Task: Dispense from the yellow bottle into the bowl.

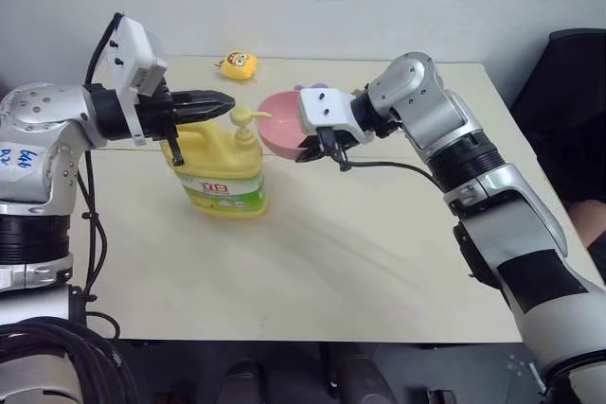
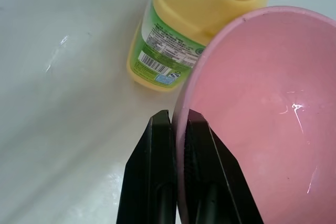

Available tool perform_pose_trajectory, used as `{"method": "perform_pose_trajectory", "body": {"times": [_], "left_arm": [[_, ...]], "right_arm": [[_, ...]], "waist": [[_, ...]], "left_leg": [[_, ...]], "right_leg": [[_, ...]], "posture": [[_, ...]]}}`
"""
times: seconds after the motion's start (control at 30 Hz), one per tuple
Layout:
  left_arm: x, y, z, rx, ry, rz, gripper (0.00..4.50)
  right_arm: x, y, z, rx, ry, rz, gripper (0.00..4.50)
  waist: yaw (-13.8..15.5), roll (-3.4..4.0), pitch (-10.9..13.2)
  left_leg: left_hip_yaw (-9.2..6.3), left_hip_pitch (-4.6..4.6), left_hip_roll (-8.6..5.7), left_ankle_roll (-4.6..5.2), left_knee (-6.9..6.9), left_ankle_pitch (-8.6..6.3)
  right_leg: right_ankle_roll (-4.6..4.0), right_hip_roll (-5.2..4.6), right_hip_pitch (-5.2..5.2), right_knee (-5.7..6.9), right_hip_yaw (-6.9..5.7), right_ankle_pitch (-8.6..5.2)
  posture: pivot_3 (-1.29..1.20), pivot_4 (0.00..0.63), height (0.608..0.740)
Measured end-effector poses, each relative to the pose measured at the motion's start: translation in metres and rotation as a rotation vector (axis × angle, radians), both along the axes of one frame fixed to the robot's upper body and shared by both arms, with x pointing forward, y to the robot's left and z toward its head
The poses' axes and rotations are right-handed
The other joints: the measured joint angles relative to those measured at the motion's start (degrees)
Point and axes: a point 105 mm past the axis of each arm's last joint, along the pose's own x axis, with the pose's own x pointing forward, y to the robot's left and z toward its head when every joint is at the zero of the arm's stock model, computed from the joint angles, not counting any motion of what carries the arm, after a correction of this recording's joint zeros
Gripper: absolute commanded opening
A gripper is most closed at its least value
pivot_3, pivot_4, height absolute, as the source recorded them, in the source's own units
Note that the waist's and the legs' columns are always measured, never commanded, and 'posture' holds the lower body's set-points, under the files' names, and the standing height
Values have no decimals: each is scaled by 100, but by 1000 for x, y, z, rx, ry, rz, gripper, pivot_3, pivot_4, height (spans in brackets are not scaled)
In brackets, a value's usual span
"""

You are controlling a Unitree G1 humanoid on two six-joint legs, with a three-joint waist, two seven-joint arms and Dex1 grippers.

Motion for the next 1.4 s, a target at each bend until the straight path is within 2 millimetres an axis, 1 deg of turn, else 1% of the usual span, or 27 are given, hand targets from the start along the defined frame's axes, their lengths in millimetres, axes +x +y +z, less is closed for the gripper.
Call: {"method": "perform_pose_trajectory", "body": {"times": [0.1,0.23,0.37,0.6,0.67,0.87,1.07,1.27,1.4], "left_arm": [[7,3,-6,31,-11,24,36],[11,5,-6,37,-30,39,36],[13,3,-6,51,-48,31,36],[18,-11,-2,26,-48,-14,36],[19,-12,-1,23,-45,-18,36],[18,-15,-2,59,-62,-37,36],[17,-16,-5,172,-163,-38,36],[20,-16,-7,194,-196,-35,36],[19,-16,-8,210,-210,-42,36]], "right_arm": [[-1,-1,0,1,8,3,0],[-1,-1,5,19,7,2,0],[-3,0,7,14,2,18,0],[-6,2,18,18,0,23,0],[-7,3,19,18,-5,27,0],[-7,3,19,18,-6,27,0],[-7,3,19,13,-4,34,0],[-14,4,25,-5,-23,67,0],[-16,4,26,-9,-21,68,0]], "waist": [[-15,0,0],[-21,0,0],[-15,0,0],[6,0,0],[5,0,0],[-22,0,0],[-17,1,-1],[-14,3,-2],[-14,4,-2]], "left_leg": [[1,0,0,0,0,0],[0,1,1,2,0,-1],[0,1,1,3,0,-2],[0,0,0,5,2,-3],[0,0,0,5,2,-3],[0,1,3,4,1,-3],[1,5,2,4,1,-3],[1,12,2,6,1,-3],[1,14,2,6,2,-4]], "right_leg": [[0,1,0,1,0,0],[0,0,0,3,0,0],[0,0,0,3,-1,0],[0,-2,0,3,-2,0],[0,-3,0,3,-1,0],[0,-3,-1,4,-1,0],[-1,-3,2,5,-1,0],[0,-2,7,9,0,0],[0,-3,8,9,0,0]], "posture": [[0,150,740],[0,150,740],[0,150,740],[0,150,740],[0,150,740],[0,150,740],[0,150,740],[0,150,740],[0,150,740]]}}
